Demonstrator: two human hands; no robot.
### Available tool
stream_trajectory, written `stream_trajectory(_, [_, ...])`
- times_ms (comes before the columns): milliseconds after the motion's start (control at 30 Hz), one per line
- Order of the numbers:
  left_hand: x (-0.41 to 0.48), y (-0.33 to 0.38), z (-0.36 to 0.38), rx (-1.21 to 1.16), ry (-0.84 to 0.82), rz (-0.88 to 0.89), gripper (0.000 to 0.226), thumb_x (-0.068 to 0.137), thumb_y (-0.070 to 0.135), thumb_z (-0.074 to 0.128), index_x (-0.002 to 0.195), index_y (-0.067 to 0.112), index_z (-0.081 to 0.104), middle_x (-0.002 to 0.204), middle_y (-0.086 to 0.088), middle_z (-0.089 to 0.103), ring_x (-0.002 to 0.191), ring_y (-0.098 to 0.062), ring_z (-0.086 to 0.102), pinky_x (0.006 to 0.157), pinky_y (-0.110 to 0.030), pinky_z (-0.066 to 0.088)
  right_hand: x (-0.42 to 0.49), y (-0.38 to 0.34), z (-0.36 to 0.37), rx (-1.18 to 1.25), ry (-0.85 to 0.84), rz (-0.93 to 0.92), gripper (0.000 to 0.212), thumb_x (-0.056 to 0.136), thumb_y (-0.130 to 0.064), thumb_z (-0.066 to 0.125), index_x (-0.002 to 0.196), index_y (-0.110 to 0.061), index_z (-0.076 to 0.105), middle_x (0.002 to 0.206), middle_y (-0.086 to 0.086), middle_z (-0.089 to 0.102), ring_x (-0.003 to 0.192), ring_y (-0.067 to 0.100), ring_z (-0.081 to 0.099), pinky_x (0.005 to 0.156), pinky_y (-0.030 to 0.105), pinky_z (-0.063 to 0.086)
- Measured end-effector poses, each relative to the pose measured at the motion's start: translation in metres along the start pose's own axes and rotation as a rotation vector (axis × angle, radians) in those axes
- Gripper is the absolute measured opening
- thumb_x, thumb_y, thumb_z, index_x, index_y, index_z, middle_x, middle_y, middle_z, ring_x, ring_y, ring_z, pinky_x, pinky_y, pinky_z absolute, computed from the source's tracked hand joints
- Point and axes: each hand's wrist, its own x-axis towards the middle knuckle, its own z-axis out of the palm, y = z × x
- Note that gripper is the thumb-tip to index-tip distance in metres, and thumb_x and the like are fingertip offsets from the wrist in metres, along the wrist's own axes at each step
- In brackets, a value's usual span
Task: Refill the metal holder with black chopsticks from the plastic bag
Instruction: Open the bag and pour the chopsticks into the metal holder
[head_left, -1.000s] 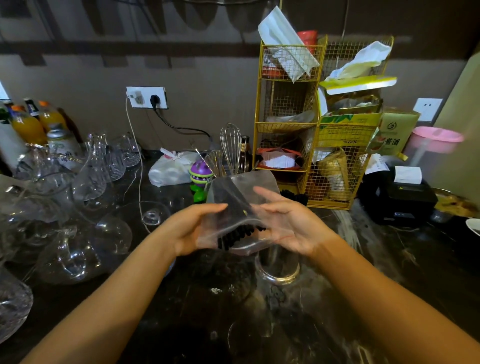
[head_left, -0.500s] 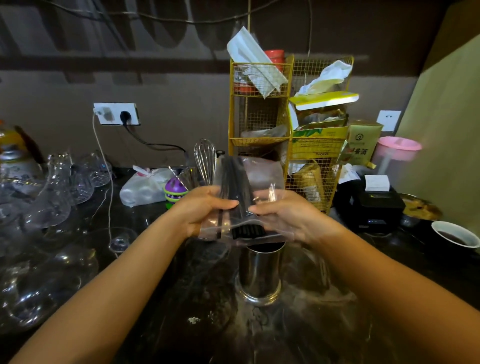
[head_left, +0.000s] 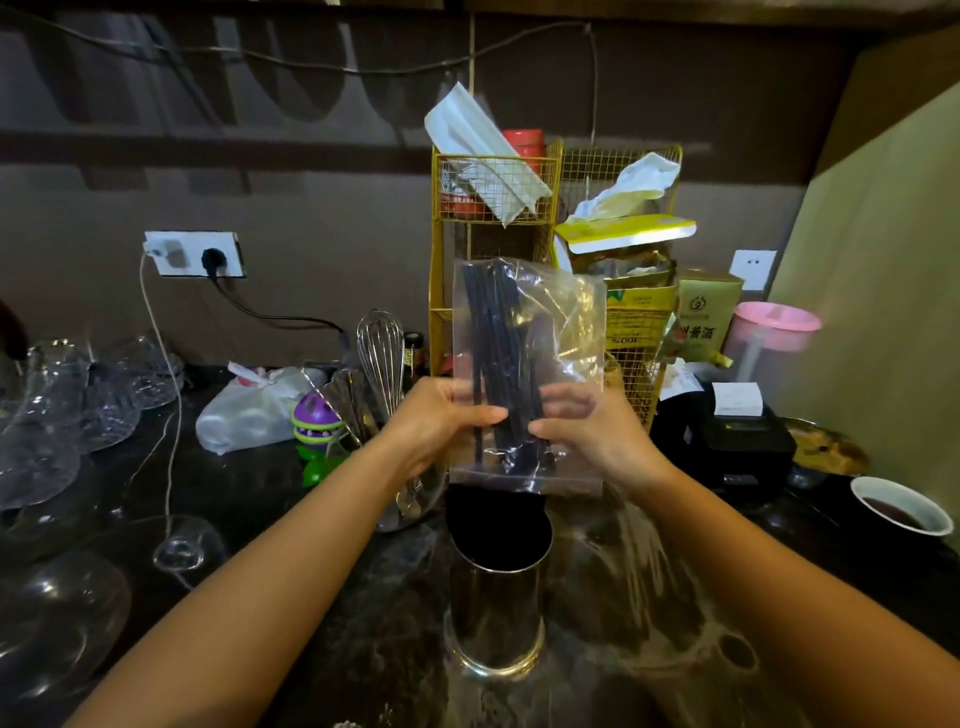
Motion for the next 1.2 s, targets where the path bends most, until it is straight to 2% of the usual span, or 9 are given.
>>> stream_trajectory(133, [0.000,-0.018,0.001,0.020,0.003,-0.008,0.016,0.068,0.002,0.068,0.071,0.017,0.072,0.065,0.006,0.074,0.063,-0.010,0.067,0.056,-0.018,0.054,0.001,0.026,0.003,0.013,0.011,0.019,0.036,0.071,0.011,0.064,0.073,-0.025,0.063,0.055,-0.014,0.070,0.055,-0.002,0.065,0.048,0.009,0.048])
stream_trajectory(200, [-0.003,-0.024,0.002,0.014,0.005,0.004,0.018,0.070,-0.002,0.066,0.076,0.014,0.070,0.065,0.004,0.074,0.062,-0.010,0.066,0.055,-0.018,0.054,0.000,0.035,0.005,0.016,0.009,0.031,0.036,0.072,0.008,0.065,0.071,-0.028,0.063,0.057,-0.018,0.071,0.056,-0.002,0.065,0.048,0.009,0.048])
stream_trajectory(300, [-0.007,-0.026,0.002,0.007,-0.006,0.031,0.024,0.070,-0.005,0.064,0.092,0.005,0.067,0.082,-0.006,0.071,0.073,-0.017,0.065,0.068,-0.025,0.055,0.000,0.043,0.007,0.029,0.014,0.028,0.035,0.071,0.005,0.067,0.072,-0.029,0.064,0.059,-0.019,0.071,0.057,-0.002,0.066,0.049,0.010,0.049])
stream_trajectory(433, [-0.009,-0.026,0.002,-0.033,-0.021,0.056,0.034,0.072,-0.008,0.061,0.103,0.006,0.062,0.084,0.006,0.072,0.069,-0.008,0.068,0.062,-0.017,0.055,-0.001,0.045,0.006,0.040,0.008,0.020,0.034,0.071,0.002,0.068,0.079,-0.031,0.066,0.067,-0.018,0.073,0.064,0.000,0.068,0.053,0.012,0.052])
stream_trajectory(500, [-0.009,-0.026,0.003,-0.059,-0.016,0.060,0.032,0.074,-0.007,0.060,0.102,0.007,0.063,0.085,0.003,0.072,0.070,-0.009,0.067,0.061,-0.017,0.055,-0.001,0.045,0.005,0.051,0.009,0.022,0.032,0.071,0.001,0.069,0.083,-0.029,0.066,0.068,-0.015,0.074,0.066,0.002,0.068,0.055,0.013,0.052])
stream_trajectory(633, [-0.008,-0.023,0.004,-0.103,-0.031,0.065,0.029,0.078,-0.001,0.057,0.096,0.020,0.065,0.090,0.001,0.072,0.085,-0.013,0.068,0.075,-0.029,0.055,0.000,0.042,0.002,0.075,0.020,0.020,0.030,0.070,0.001,0.069,0.086,-0.024,0.066,0.067,-0.012,0.073,0.066,0.004,0.068,0.056,0.015,0.054])
stream_trajectory(767, [-0.008,-0.019,0.005,-0.159,-0.045,0.095,0.024,0.080,0.002,0.055,0.094,0.018,0.065,0.082,0.006,0.074,0.082,-0.009,0.069,0.066,-0.022,0.057,-0.001,0.036,0.001,0.108,0.037,0.022,0.029,0.070,0.002,0.069,0.085,-0.023,0.066,0.065,-0.012,0.073,0.064,0.003,0.068,0.058,0.016,0.056])
stream_trajectory(1033, [-0.010,-0.010,0.002,-0.181,-0.041,0.131,0.025,0.080,0.002,0.054,0.097,0.019,0.064,0.085,0.008,0.073,0.086,-0.009,0.069,0.070,-0.019,0.056,-0.005,0.018,0.002,0.121,0.070,-0.020,0.022,0.075,0.002,0.064,0.085,-0.018,0.065,0.086,0.007,0.068,0.062,0.002,0.067,0.058,0.015,0.055])
stream_trajectory(1200, [-0.011,0.008,-0.003,-0.137,-0.015,0.191,0.018,0.082,0.004,0.052,0.090,0.014,0.065,0.088,0.001,0.070,0.081,-0.008,0.069,0.075,-0.020,0.056,-0.006,0.001,0.002,0.134,0.078,-0.057,0.018,0.081,-0.002,0.057,0.082,-0.017,0.065,0.083,0.003,0.068,0.065,0.001,0.068,0.060,0.014,0.055])
